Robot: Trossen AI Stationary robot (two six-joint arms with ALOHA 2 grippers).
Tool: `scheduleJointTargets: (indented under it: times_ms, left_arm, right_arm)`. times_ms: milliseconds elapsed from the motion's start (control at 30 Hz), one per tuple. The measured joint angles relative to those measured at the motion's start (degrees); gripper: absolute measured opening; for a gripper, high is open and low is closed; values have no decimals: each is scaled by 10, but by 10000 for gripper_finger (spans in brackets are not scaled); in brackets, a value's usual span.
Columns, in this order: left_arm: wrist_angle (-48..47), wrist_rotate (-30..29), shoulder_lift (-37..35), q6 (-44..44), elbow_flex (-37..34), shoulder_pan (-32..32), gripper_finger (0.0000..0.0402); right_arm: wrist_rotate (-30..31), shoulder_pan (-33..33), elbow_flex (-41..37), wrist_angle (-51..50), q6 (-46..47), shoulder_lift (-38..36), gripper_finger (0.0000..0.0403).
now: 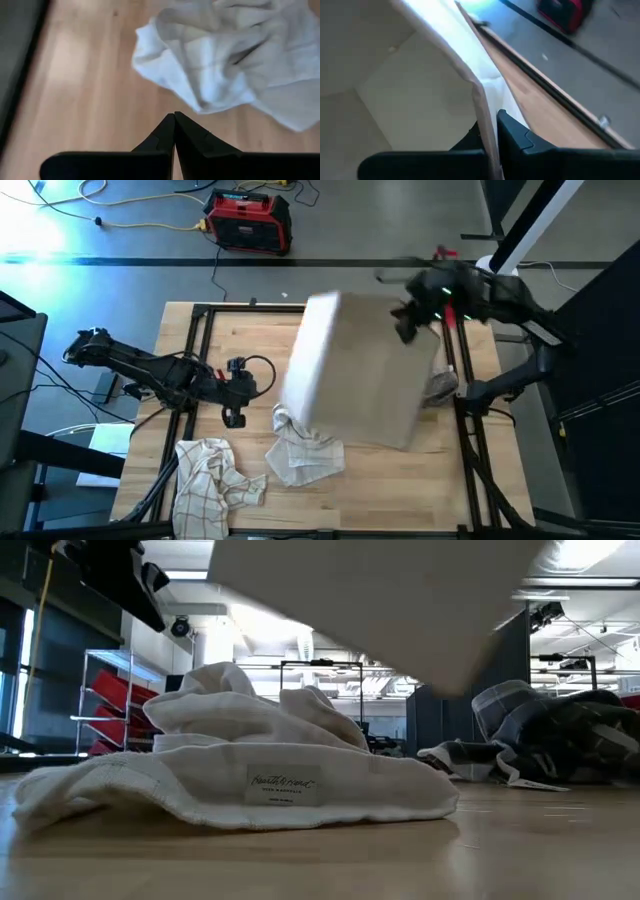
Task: Fold towel
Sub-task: Move the laundry organizer to the top of the table
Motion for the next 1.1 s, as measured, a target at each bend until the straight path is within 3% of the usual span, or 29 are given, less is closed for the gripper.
scheduleJointTargets:
  times_ms: [167, 333, 433, 600, 700, 867, 1100]
  left_arm:
    - [-42, -31, -46, -18, 0, -19, 0]
    - [-77, -51, -89, -66, 0, -50, 0]
    - [-99, -74, -108, -84, 0, -74, 0]
    - [-145, -175, -126, -129, 0, -122, 0]
    - [-169, -191, -130, -150, 0, -147, 0]
    - [-207, -183, -130, -195, -1, -185, 0]
    - [-211, -180, -137, -218, -44, -219, 0]
  right_arm:
    - [-72, -79, 31, 41, 53, 79, 0]
    - [-85, -125, 46, 56, 128, 144, 0]
    - [-60, -142, 46, 27, 181, 170, 0]
    - [19, -146, 32, 18, 271, 197, 0]
    - [54, -144, 32, 28, 317, 213, 0]
    - [46, -139, 32, 35, 376, 251, 0]
    - [25, -133, 32, 35, 381, 323, 0]
